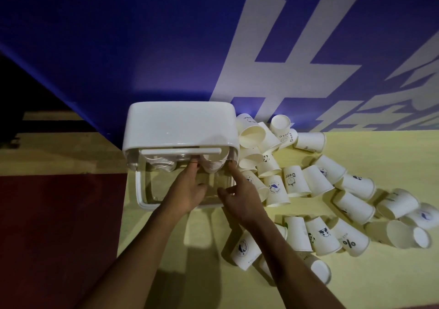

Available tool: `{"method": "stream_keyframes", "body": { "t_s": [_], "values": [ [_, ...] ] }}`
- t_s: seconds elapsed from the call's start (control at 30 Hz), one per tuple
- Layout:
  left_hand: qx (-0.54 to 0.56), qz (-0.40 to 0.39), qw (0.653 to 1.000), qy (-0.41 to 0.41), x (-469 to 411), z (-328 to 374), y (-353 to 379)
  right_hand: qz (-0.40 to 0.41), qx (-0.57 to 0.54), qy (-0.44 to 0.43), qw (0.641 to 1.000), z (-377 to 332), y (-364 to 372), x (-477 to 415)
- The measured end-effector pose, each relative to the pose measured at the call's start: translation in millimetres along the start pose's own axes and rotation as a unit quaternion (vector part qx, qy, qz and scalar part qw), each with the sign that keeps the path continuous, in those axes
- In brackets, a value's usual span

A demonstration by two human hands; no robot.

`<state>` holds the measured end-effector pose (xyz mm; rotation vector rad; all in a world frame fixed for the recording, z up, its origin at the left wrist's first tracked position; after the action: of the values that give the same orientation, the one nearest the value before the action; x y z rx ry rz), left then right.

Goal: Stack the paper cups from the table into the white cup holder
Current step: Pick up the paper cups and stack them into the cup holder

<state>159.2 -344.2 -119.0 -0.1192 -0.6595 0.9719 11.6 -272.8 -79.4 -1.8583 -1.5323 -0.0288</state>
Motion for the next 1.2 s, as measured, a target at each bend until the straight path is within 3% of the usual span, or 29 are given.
{"method": "stream_keyframes", "body": {
  "t_s": [0.07,0.17,0.23,0.53,0.77,1.03,1.2],
  "values": [
    [-0.042,0.043,0.998,0.010,12.8,7.9,-1.2,0.015,0.019,-0.005,1.000,9.4,-16.6,13.2],
    [-0.072,0.191,0.977,0.061,49.6,20.4,-1.7,0.068,0.011,-0.002,0.998,34.1,-57.0,34.6],
    [-0.064,0.228,0.966,0.108,69.9,36.6,15.4,0.121,0.001,0.020,0.992,55.5,-92.8,48.1],
    [-0.182,0.006,0.943,0.278,42.5,165.7,172.3,0.262,-0.051,0.084,0.960,145.7,-237.6,105.4],
    [-0.309,-0.140,0.888,0.311,3.0,256.4,337.7,0.295,-0.077,0.114,0.945,225.4,-338.5,131.8],
    [-0.406,-0.189,0.865,0.226,-58.5,296.0,520.5,0.319,-0.122,0.167,0.925,336.1,-439.9,134.4],
    [-0.447,-0.162,0.872,0.120,-85.0,279.0,559.9,0.307,-0.140,0.218,0.916,390.5,-458.9,130.1]
  ]
}}
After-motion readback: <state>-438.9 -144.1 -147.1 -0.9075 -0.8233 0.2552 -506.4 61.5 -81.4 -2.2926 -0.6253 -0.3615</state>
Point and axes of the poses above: each hand's wrist, its own x-axis away from the middle knuckle, its own y-axis out of the palm, z = x × y, the point moved 5 cm from there along -x, towards the middle knuckle, and after that the axes turned 4 degrees about y, right-handed, at the moved point
